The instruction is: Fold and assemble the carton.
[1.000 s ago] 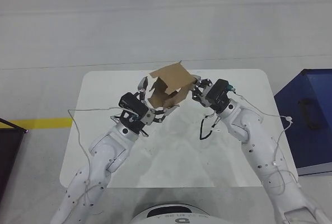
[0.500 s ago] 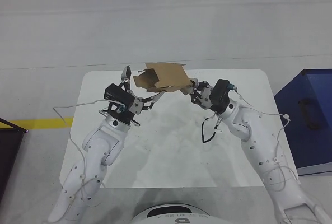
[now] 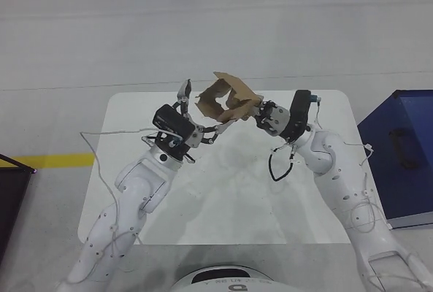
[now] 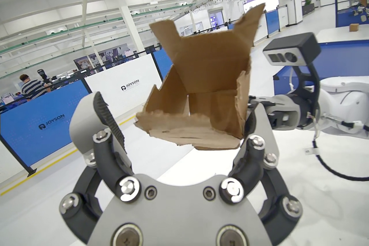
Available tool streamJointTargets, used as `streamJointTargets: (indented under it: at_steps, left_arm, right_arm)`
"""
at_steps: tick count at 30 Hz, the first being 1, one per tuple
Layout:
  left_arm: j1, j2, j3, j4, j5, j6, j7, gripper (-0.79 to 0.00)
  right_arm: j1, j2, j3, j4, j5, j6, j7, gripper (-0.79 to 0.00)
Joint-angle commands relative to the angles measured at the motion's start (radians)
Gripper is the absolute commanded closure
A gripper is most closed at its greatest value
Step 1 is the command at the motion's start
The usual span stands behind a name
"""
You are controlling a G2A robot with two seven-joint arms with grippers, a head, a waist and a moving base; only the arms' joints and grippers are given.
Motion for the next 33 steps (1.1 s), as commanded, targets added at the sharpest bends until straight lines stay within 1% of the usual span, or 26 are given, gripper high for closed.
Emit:
streamJointTargets:
  at_steps: [1,11,20,24,29,31,33]
  left_arm:
    - [0.001,-0.001,0.005,0.004,0.004,0.005,-0.007,-0.785]
    - [0.027,0.000,-0.042,0.025,-0.009,0.027,0.005,-0.785]
    - [0.076,0.007,-0.102,0.018,-0.022,0.013,0.044,-0.785]
    - [0.104,0.011,-0.126,0.004,-0.059,-0.023,0.056,-0.785]
    - [0.140,0.017,-0.172,-0.025,-0.134,-0.086,0.044,-0.785]
    - [0.155,0.019,-0.191,-0.036,-0.169,-0.104,0.034,-0.785]
    - [0.166,0.022,-0.213,-0.046,-0.199,-0.119,0.024,-0.785]
  right_arm:
    - [0.000,0.000,0.000,0.000,-0.001,-0.005,0.000,0.000]
    - [-0.005,-0.001,-0.003,-0.003,0.010,-0.007,0.000,0.000]
    - [0.039,-0.003,-0.034,0.086,0.271,-0.165,0.109,0.000]
    - [0.060,0.001,-0.067,0.111,0.431,-0.166,0.170,0.000]
    - [0.089,0.017,-0.096,0.155,0.651,-0.166,0.279,0.000]
    - [0.099,0.024,-0.099,0.169,0.706,-0.166,0.321,0.000]
    - [0.099,0.024,-0.099,0.169,0.706,-0.166,0.321,0.000]
